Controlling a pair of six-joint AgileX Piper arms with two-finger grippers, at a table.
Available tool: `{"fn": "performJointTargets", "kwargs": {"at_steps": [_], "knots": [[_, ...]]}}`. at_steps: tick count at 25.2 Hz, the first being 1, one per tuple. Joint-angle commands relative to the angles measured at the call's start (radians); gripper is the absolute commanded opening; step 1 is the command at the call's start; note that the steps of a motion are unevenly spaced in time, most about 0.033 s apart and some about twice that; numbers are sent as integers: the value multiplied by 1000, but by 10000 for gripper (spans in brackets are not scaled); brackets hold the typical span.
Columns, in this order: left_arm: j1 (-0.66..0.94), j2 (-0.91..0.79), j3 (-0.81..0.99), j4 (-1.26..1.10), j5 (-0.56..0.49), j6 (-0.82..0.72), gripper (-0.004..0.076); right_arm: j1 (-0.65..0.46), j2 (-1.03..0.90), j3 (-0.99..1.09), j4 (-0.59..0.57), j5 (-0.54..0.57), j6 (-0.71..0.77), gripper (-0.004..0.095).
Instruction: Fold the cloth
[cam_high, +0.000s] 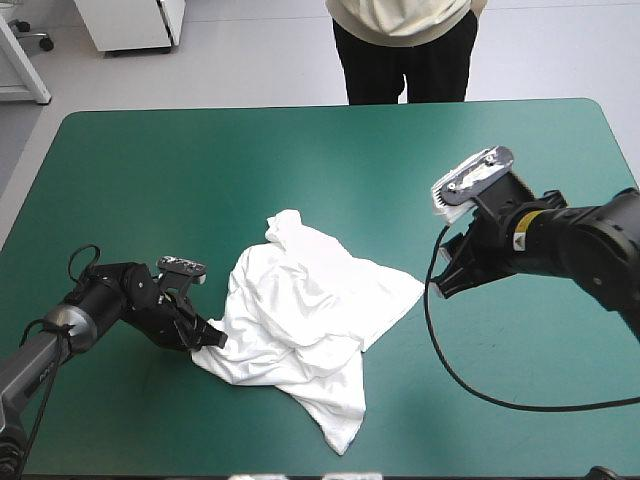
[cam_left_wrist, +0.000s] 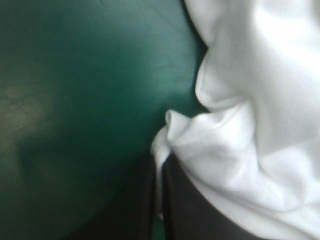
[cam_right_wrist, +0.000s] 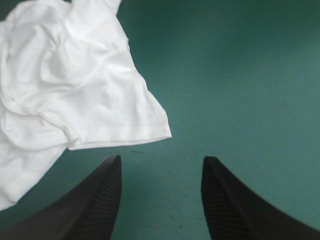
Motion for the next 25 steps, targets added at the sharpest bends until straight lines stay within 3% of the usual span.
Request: {"fn": "performJointTargets", "kwargs": {"at_steps": [1,6,9,15,25], "knots": [[-4,-20,-20,-31,-7,5,-9,-7,43,91,-49,-44,7,457],[-4,-20,-20,-31,-3,12,-9,-21,251,199,-64,-233,44,605],[-4,-20,-20,-31,-3,12,-9,-80,336,199,6,-260,21,613],[-4,-20,-20,-31,-13,12,-9,-224,449,199,253,-266,-134,608],[-4,-20,-20,-46,-27,12,-9,-225,565,199,266,-307,-152,605]]}}
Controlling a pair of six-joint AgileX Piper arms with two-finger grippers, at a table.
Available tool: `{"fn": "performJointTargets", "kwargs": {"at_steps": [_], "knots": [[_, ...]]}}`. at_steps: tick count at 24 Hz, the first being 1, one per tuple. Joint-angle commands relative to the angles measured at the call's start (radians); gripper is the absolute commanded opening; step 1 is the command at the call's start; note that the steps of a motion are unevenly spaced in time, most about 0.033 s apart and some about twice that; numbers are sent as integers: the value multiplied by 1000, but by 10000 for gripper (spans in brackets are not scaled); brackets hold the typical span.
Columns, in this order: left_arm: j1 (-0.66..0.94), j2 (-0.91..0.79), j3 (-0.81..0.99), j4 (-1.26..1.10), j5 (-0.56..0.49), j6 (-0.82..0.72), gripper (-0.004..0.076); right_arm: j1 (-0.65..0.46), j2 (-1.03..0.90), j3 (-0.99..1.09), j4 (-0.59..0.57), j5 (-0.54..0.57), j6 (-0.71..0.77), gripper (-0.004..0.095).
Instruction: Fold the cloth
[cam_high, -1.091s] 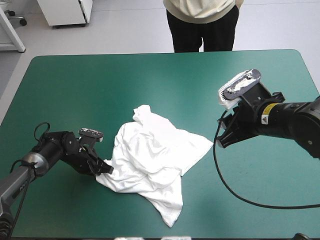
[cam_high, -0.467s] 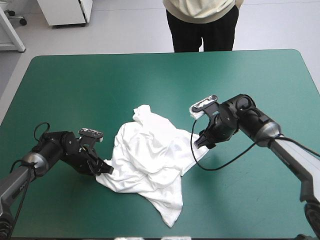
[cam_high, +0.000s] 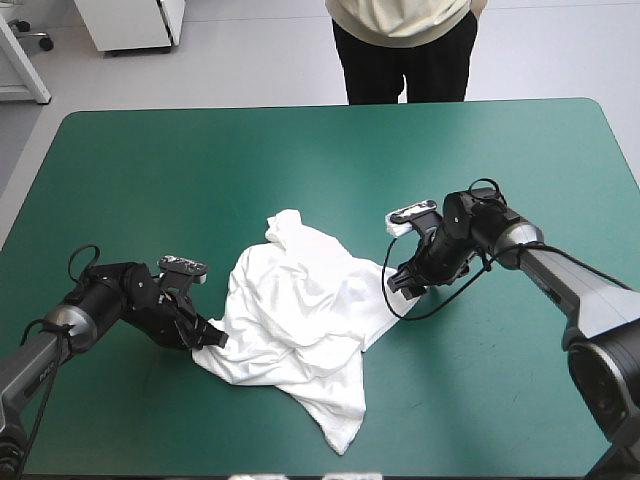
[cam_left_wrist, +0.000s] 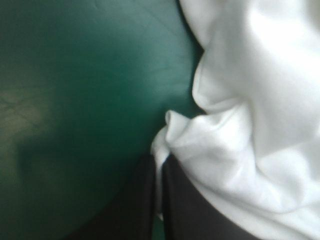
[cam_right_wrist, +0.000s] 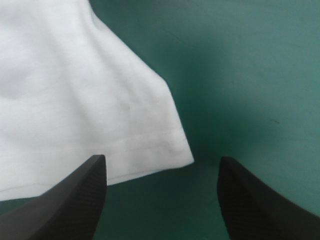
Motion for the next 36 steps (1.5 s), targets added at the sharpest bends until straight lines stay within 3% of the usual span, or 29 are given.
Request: {"fn": "performJointTargets", "kwargs": {"at_steps": [1,4,6,8,12,15,23,27,36], "knots": [[-4,-20,-20,-35,-20,-2,-9,-5,27,-24,12,-22,-14,604],[-4,-20,-20,-35,-20,-2,-9,-1,61,-24,28,-13,-14,590],[-4,-20,-20,-35,-23,-2,-9,15,63,-24,44,6,-33,480],[-4,-20,-20,-35,-35,-2,-9,54,63,-24,44,30,-53,284],[-4,-20,-20,-37,-49,-2,-9,63,63,-24,61,28,-87,-18],[-4,-27,-20,-37,-74,3,-9,63,56,-24,61,3,-83,-17],[-4,-247,-99,10,-80,-35,-9,54,-170,-84,66,-62,-75,-17],[-4,-342,-220,73,-41,-64,-9,36,-289,-176,54,-62,-64,-17],[-4,-433,-626,163,-73,-82,-9,-5,-472,-481,31,-62,-85,-17]]}}
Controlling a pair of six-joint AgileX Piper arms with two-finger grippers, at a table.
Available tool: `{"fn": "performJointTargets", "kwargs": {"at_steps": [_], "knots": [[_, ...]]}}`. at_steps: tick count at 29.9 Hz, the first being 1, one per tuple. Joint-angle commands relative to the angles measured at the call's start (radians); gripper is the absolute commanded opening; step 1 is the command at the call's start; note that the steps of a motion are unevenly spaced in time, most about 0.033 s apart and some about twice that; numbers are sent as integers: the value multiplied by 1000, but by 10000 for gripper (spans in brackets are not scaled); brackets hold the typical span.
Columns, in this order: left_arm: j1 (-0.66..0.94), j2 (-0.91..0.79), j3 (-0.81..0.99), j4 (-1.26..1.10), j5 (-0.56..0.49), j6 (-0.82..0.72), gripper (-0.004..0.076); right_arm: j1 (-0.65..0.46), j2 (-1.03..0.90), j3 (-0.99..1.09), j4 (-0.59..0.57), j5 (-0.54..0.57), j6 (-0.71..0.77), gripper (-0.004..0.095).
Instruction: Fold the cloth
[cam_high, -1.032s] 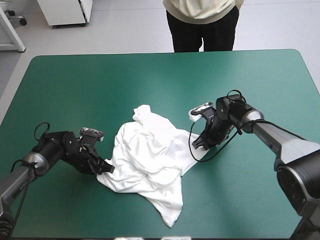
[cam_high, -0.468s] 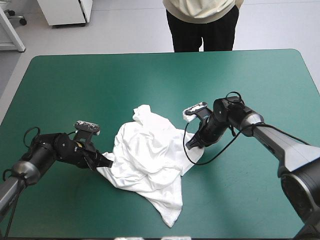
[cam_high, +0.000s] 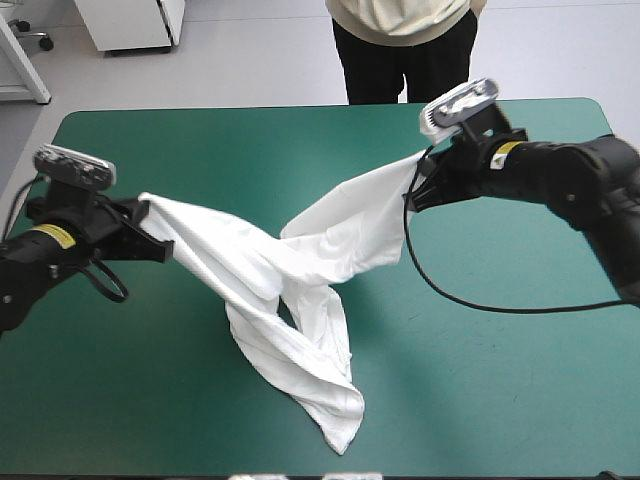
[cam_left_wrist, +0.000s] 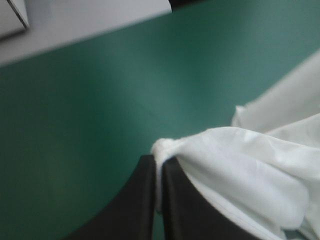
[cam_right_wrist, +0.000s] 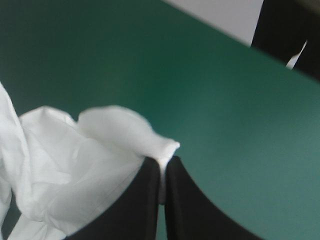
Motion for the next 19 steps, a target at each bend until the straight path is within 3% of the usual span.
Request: {"fn": "performJointTargets", "kwargs": {"at_steps": [1,8,19], "knots": [[-3,-22,-188,12,-70,-6,-9,-7,-80,-150,-3,-46,-28,-17],[-3,-19,-511,14,-137,59,-9,-7,-126,-446,-1,-22,-81,-17],[-3,6,-894,-11,-100,98,-9,-7,-133,-849,-1,74,-108,-16]]}}
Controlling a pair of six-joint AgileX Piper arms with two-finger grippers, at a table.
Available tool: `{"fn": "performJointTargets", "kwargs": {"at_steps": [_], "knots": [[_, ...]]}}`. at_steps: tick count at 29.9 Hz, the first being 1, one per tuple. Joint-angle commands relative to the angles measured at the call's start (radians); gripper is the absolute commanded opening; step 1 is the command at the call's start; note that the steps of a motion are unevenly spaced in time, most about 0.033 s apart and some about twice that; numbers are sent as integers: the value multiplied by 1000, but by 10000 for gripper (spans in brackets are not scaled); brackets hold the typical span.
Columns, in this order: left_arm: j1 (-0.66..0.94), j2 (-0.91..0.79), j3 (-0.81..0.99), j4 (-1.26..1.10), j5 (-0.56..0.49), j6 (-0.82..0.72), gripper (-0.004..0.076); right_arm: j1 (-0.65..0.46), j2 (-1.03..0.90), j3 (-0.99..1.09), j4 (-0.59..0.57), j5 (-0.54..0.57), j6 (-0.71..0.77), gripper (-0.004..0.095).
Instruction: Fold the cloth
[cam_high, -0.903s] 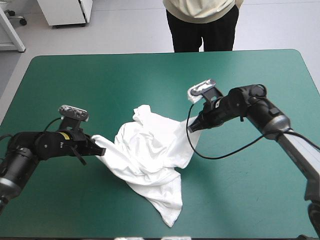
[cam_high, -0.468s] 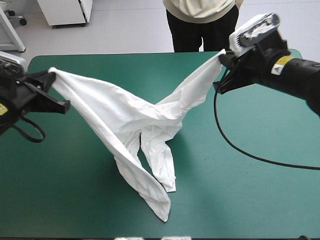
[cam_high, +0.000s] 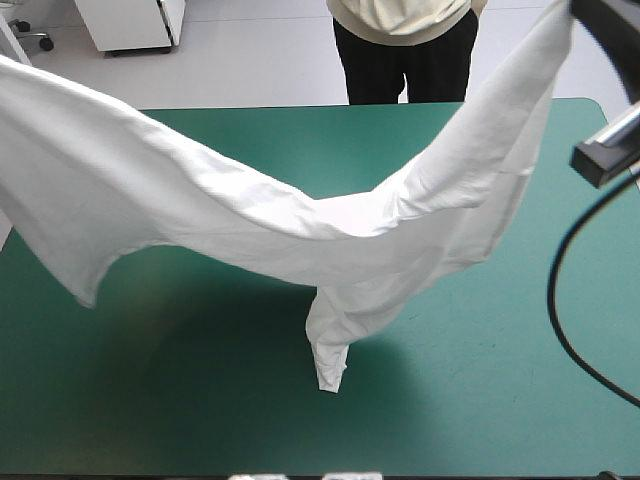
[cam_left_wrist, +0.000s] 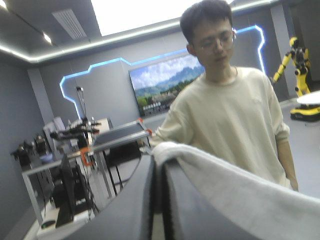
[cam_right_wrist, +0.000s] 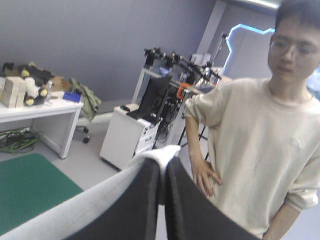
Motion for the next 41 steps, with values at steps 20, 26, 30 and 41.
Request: {"fn": "performJointTargets", "kwargs": {"at_steps": [20,26,30,41], "knots": [[-3,127,-104,-23,-49,14,-9,-6,41,-175,-339,-33,94,-17],[-3,226,28,-14,-79,14,-9,-6,105,97,-405,-103,132,-17],[-3,322,74,0,-93,14,-9,-14,200,226,-402,-196,145,-17],[-3,664,78,23,-231,-15,-9,-333,540,237,278,-378,-92,-17]]}}
